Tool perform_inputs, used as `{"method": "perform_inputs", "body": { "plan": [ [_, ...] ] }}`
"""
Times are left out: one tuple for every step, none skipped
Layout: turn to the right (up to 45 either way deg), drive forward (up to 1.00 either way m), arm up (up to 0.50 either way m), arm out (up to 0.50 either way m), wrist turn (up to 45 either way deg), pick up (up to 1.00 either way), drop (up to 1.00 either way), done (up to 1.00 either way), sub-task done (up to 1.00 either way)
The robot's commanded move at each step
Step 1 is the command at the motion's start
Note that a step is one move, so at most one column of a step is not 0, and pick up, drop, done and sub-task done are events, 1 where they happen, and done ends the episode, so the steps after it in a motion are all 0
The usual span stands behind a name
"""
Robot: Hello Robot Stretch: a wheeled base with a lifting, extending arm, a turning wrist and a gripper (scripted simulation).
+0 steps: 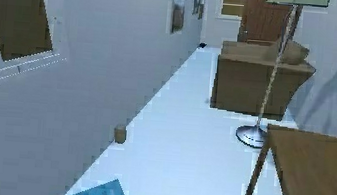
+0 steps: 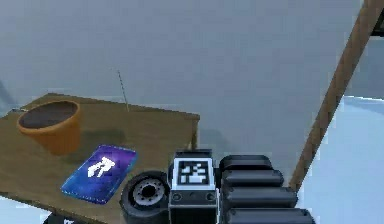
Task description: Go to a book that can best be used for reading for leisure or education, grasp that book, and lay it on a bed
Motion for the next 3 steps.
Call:
{"method": "perform_inputs", "body": {
  "plan": [
    [0.0, 1.0, 0.0, 0.0, 0.0, 0.0, 0.0, 0.0, 0.0],
    [0.0, 1.0, 0.0, 0.0, 0.0, 0.0, 0.0, 0.0, 0.0],
    [6.0, 0.0, 0.0, 0.0, 0.0, 0.0, 0.0, 0.0, 0.0]
  ]
}}
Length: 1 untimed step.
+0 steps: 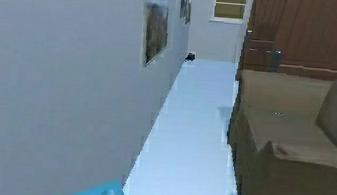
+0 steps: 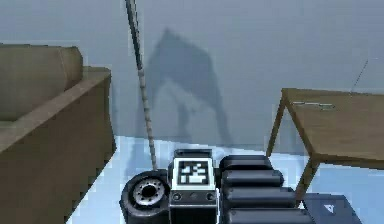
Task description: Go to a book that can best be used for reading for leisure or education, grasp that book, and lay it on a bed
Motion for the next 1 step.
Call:
{"method": "perform_inputs", "body": {
  "plan": [
    [0.0, 0.75, 0.0, 0.0, 0.0, 0.0, 0.0, 0.0, 0.0]
  ]
}}
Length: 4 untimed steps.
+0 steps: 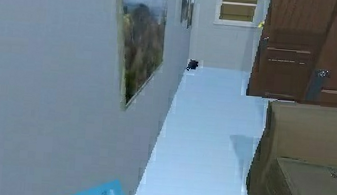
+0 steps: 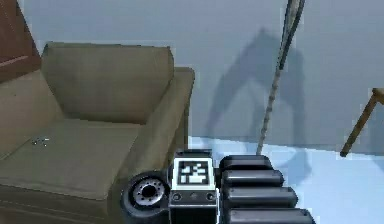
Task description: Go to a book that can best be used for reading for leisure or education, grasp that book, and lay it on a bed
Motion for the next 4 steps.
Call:
{"method": "perform_inputs", "body": {
  "plan": [
    [12.0, 0.0, 0.0, 0.0, 0.0, 0.0, 0.0, 0.0, 0.0],
    [0.0, 1.0, 0.0, 0.0, 0.0, 0.0, 0.0, 0.0, 0.0],
    [0.0, 0.75, 0.0, 0.0, 0.0, 0.0, 0.0, 0.0, 0.0],
    [36.0, 0.0, 0.0, 0.0, 0.0, 0.0, 0.0, 0.0, 0.0]
  ]
}}
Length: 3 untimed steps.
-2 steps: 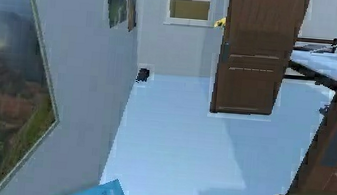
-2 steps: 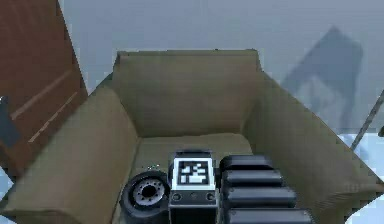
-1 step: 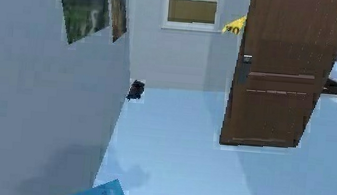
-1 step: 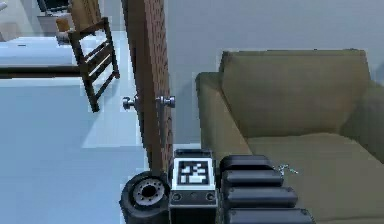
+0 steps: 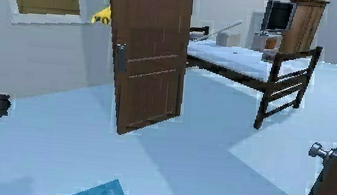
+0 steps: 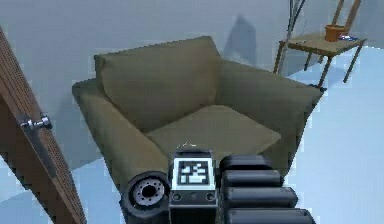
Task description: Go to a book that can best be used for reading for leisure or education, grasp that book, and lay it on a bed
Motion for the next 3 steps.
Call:
{"method": "perform_inputs", "body": {
  "plan": [
    [3.0, 0.0, 0.0, 0.0, 0.0, 0.0, 0.0, 0.0, 0.0],
    [0.0, 0.5, 0.0, 0.0, 0.0, 0.0, 0.0, 0.0, 0.0],
    [15.0, 0.0, 0.0, 0.0, 0.0, 0.0, 0.0, 0.0, 0.0]
  ]
}}
